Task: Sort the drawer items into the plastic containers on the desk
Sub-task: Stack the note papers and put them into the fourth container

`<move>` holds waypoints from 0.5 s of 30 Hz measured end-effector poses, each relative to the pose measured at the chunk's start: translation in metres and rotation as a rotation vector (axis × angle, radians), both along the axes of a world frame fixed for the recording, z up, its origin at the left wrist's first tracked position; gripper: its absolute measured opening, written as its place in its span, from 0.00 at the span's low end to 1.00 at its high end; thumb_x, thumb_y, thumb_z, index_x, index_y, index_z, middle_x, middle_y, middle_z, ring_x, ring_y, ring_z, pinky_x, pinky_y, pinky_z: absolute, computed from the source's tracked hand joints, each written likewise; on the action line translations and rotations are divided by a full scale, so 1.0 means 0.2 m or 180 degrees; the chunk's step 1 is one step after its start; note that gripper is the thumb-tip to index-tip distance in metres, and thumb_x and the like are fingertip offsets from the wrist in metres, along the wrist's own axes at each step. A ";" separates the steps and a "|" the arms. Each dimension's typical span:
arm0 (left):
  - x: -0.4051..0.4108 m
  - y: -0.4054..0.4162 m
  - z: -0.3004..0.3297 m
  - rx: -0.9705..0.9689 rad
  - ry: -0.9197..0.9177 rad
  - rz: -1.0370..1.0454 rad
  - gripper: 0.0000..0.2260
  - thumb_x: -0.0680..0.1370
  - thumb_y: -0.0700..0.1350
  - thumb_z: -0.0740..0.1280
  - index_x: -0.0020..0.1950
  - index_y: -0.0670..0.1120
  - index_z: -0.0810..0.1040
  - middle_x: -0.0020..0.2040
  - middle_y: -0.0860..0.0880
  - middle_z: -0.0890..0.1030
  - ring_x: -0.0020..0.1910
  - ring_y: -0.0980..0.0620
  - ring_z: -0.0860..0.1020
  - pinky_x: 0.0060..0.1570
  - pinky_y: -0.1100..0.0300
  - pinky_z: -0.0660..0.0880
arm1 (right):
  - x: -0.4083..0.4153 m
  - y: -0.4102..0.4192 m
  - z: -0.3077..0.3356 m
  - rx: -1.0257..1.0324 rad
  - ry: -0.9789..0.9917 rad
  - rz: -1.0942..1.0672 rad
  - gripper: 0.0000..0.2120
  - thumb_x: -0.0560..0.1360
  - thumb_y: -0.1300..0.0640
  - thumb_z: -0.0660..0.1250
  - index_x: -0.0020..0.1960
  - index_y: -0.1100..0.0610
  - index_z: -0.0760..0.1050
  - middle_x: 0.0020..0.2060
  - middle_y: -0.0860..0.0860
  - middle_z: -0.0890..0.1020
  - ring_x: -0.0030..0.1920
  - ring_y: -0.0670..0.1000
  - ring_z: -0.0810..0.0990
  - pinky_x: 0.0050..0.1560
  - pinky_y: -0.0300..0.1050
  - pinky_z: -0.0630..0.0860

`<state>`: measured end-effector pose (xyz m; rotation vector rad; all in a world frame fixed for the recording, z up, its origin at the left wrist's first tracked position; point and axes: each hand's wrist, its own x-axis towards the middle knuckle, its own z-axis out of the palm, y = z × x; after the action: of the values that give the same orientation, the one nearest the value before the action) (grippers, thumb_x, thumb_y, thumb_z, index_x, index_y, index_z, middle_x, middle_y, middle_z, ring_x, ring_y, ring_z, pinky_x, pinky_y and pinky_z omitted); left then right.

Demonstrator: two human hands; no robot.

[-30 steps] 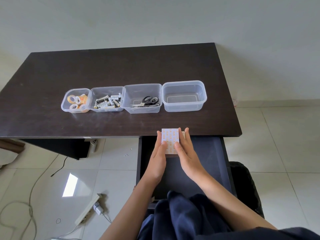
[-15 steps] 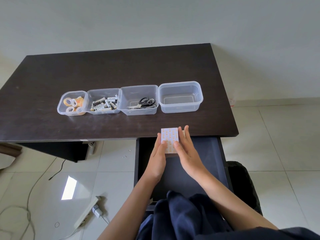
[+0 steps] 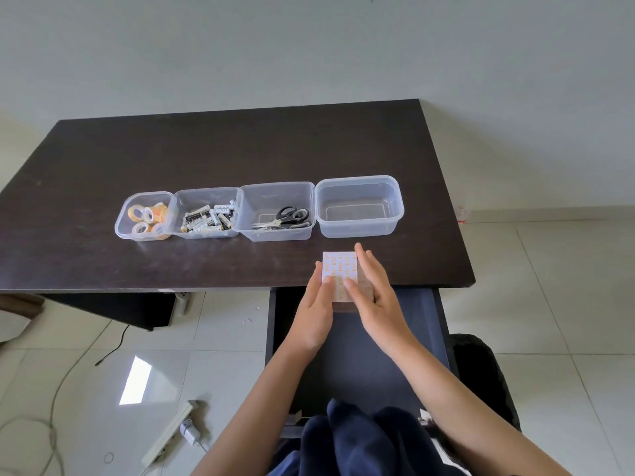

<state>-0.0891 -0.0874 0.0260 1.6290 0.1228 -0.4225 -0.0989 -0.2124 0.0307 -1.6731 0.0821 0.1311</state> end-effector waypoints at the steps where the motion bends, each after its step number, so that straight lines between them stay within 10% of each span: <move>1: 0.02 0.00 0.03 0.0007 -0.0035 -0.0021 0.22 0.75 0.64 0.53 0.70 0.64 0.66 0.74 0.54 0.67 0.75 0.53 0.61 0.74 0.45 0.58 | 0.03 -0.01 0.01 0.0030 -0.0065 -0.0060 0.25 0.78 0.51 0.64 0.70 0.34 0.60 0.75 0.44 0.58 0.70 0.31 0.56 0.63 0.27 0.66; 6: 0.18 -0.03 0.17 -0.0007 -0.0307 -0.0257 0.15 0.81 0.53 0.53 0.67 0.64 0.68 0.69 0.57 0.72 0.70 0.58 0.68 0.72 0.52 0.62 | 0.23 -0.06 0.06 0.0131 -0.0210 -0.0288 0.25 0.75 0.56 0.69 0.66 0.35 0.69 0.66 0.43 0.70 0.68 0.45 0.70 0.66 0.53 0.72; 11: 0.43 -0.02 0.26 0.0103 -0.0573 -0.0514 0.15 0.84 0.43 0.51 0.64 0.64 0.62 0.59 0.70 0.71 0.59 0.78 0.68 0.55 0.79 0.64 | 0.48 -0.06 0.14 0.0525 -0.0071 -0.0529 0.24 0.73 0.61 0.71 0.63 0.39 0.74 0.62 0.45 0.75 0.63 0.45 0.74 0.58 0.48 0.79; 15: 0.65 -0.01 0.29 0.0294 -0.0744 -0.0725 0.16 0.84 0.45 0.53 0.68 0.61 0.58 0.60 0.67 0.70 0.56 0.79 0.68 0.52 0.81 0.64 | 0.67 -0.07 0.19 0.0599 0.0158 -0.0722 0.21 0.73 0.63 0.69 0.60 0.41 0.74 0.57 0.43 0.76 0.58 0.46 0.75 0.50 0.43 0.81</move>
<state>0.0406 -0.0895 0.0839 1.7785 -0.2238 -0.4008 0.0347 -0.2254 0.0688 -1.4617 0.2877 0.0084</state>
